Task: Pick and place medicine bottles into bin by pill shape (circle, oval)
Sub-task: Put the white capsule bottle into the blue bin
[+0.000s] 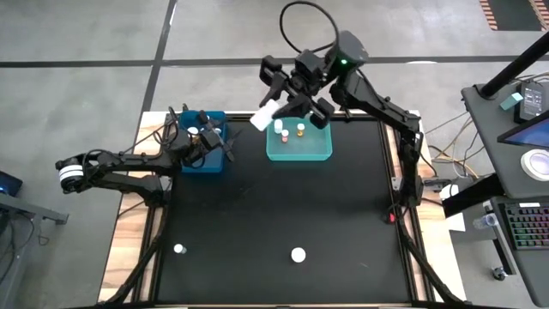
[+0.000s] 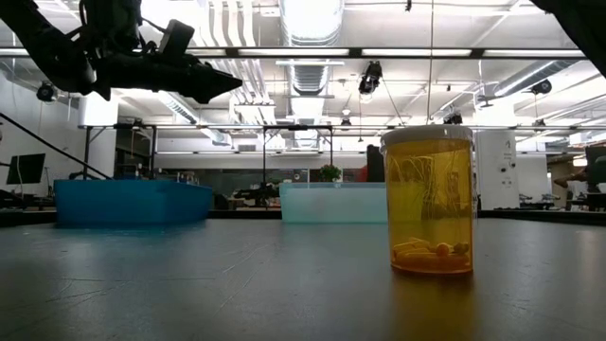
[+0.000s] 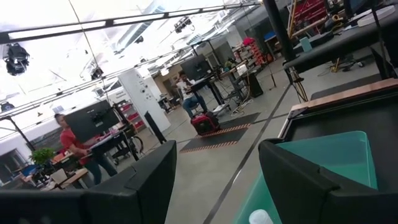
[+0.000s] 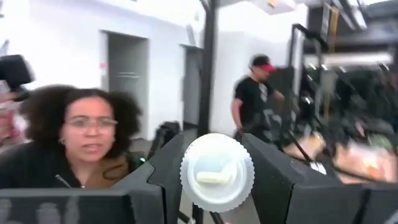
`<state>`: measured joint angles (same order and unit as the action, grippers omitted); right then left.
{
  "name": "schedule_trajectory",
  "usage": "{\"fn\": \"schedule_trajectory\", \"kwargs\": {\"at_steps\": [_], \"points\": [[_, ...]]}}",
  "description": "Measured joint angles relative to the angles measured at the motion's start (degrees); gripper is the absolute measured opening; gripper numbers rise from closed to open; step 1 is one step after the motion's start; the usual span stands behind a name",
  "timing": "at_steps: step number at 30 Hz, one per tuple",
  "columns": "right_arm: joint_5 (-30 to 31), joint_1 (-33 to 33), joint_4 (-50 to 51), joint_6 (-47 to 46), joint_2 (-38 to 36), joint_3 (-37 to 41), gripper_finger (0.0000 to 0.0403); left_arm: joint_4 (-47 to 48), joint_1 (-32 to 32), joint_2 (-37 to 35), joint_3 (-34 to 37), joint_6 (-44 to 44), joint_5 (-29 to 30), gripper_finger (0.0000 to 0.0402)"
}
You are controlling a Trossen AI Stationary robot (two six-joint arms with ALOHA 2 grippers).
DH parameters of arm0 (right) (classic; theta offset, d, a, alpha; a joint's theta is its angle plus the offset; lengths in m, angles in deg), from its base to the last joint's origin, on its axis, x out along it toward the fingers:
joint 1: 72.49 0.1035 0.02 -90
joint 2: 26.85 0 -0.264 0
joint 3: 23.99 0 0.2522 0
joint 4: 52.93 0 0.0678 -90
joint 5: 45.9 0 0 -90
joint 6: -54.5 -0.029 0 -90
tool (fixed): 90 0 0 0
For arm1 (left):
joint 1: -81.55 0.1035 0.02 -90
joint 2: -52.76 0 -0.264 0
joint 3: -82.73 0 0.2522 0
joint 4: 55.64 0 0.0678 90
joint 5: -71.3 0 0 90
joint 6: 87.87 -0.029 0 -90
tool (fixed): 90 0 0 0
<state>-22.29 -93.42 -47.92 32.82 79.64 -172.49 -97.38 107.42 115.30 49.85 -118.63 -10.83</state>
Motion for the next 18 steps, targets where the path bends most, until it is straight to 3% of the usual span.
{"fn": "schedule_trajectory", "kwargs": {"at_steps": [3,10,18], "points": [[2.7,0.7,-3.9,-1.6,-0.2,0.0,0.0137,0.0,0.0,0.0,0.0,0.4,-0.2,0.0215],[37.1,0.4,-4.3,-12.5,-0.3,0.0,0.0137,0.0,0.0,0.0,0.0,0.4,-0.2,0.0215],[44.2,0.2,-5.4,-14.9,-0.5,-0.1,0.0137,-0.1,0.0,0.0,0.0,0.4,-0.2,0.0215]]}}
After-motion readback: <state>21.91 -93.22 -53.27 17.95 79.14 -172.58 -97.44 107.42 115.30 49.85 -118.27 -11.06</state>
